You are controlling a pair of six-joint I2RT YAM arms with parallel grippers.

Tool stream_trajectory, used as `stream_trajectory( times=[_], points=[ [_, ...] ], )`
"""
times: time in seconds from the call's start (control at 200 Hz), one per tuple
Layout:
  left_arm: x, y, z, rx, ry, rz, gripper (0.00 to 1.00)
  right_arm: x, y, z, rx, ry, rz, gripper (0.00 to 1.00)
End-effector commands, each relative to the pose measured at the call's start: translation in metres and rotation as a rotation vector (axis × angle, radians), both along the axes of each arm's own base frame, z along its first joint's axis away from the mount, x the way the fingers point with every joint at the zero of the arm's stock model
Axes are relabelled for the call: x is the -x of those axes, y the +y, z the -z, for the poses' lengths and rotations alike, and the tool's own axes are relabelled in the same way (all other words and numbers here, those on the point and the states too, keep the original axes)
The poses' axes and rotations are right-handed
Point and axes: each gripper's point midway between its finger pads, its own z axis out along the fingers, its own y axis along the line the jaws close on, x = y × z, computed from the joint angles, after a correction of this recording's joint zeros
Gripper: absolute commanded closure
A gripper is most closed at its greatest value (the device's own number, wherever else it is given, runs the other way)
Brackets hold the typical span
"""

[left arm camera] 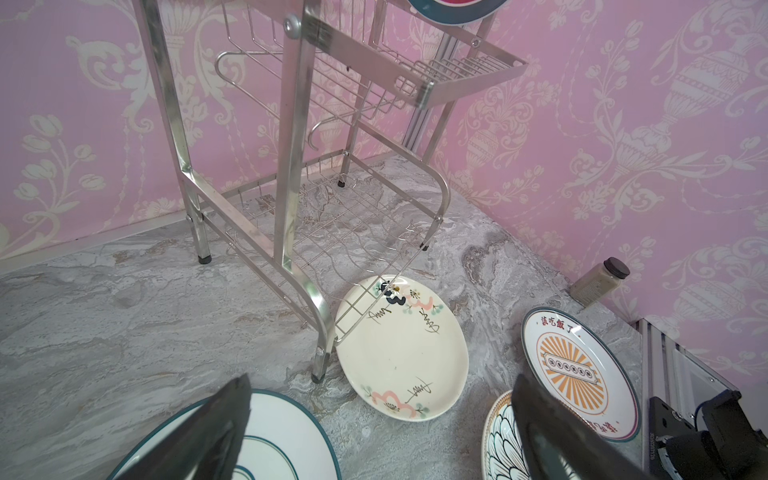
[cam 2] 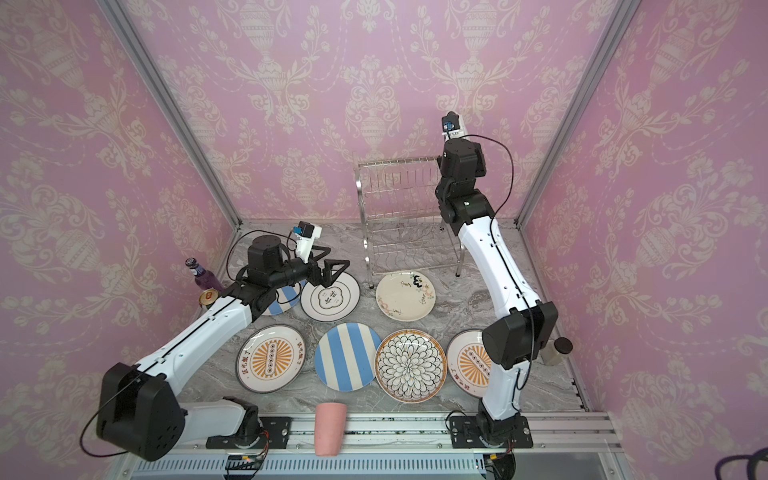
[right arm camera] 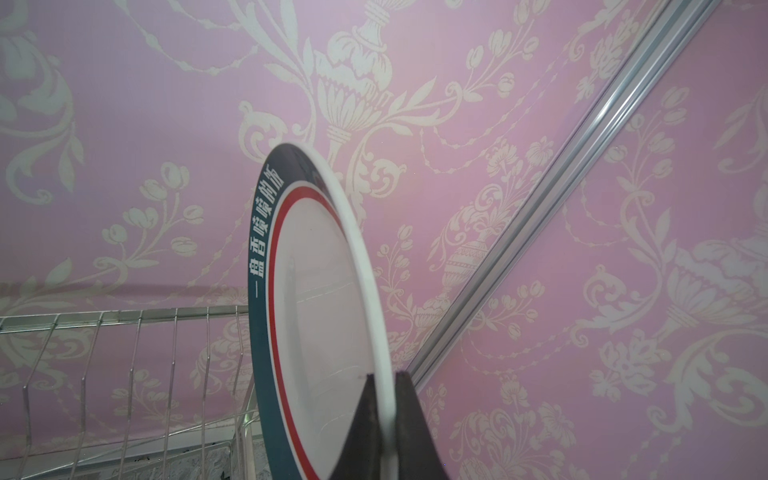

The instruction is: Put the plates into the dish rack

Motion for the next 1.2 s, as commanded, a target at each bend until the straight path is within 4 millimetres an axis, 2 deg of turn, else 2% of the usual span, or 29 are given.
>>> stream_trajectory(
  times=[0.0, 0.305, 0.645, 1.191],
  points=[
    [-0.001, 0.003, 0.007, -0.02, 0.003, 0.004, 0.01, 0.012, 0.005, -0.026, -0.065, -0.078, -0.044, 1.0],
    [0.0, 0.004, 0.007, -0.025, 0.002, 0.002, 0.01, 0.005, 0.009, -0.012, -0.09, -0.054, -0.057, 1.0],
    [0.0, 0.004, 0.007, -0.03, 0.001, -0.001, 0.01, -0.007, 0.011, 0.013, -0.078, -0.014, -0.045, 1.0],
    [-0.001, 0.004, 0.008, -0.031, 0.003, -0.001, 0.01, -0.011, 0.004, 0.041, -0.093, 0.021, -0.029, 0.98]
  ],
)
